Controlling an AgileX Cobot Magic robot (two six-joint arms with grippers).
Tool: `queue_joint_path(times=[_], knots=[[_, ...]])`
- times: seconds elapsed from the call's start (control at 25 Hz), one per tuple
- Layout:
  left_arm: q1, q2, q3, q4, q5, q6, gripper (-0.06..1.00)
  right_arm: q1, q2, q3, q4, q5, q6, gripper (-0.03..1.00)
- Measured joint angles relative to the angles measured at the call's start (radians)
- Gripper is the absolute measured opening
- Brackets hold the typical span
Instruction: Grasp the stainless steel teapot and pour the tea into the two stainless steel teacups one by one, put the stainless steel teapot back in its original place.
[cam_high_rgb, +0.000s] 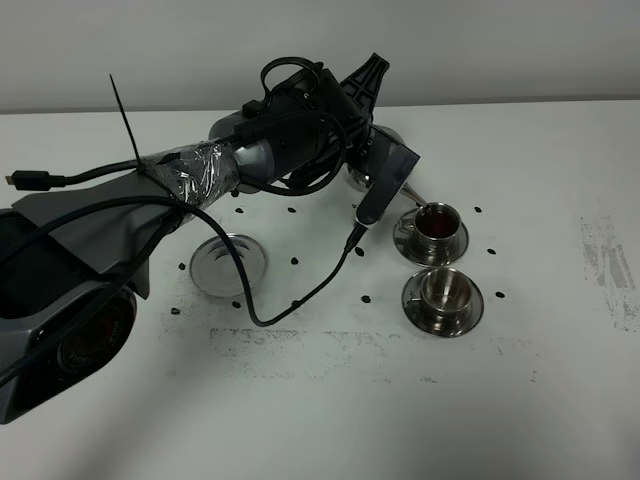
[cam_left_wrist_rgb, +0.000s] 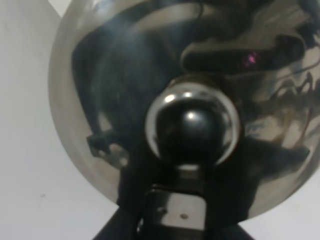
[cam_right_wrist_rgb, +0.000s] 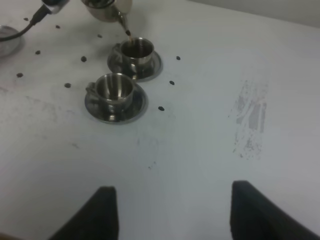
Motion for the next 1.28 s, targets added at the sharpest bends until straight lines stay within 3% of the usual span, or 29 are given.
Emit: queue_joint_path(times=[0.16,0.36,0.52,0.76,0.92,1.04,1.28], knots=[[0.000,0.000,0.000,-0.042,0.011,-0.035,0.18,0.000,0.000,0.000,0.000,0.000,0.000,0.48],[0.000,0.000,0.000,-0.051,0.040,-0.182,0.18,0.000,0.000,0.000,0.000,0.000,0.000,0.48],[0.000,-0.019,0.000,-0.080,0.073,-0.373,0.18,0.000,0.000,0.000,0.000,0.000,0.000,0.48],[0.000,-0.117,0.000,-0.161,0.136,-0.763,0.18,0.000,0.000,0.000,0.000,0.000,0.000,0.48],[0.000,-0.137,0.000,-0.233,0.216,-0.967,0.18,0.000,0.000,0.000,0.000,0.000,0.000,0.48],[0.000,-0.114,0.000,-0.286,0.279,-1.029,0.18,0.000,0.000,0.000,0.000,0.000,0.000,0.48],[0.000,-0.046,0.000,-0.335,0.291,-1.047,0.18,0.000,0.000,0.000,0.000,0.000,0.000,0.48]])
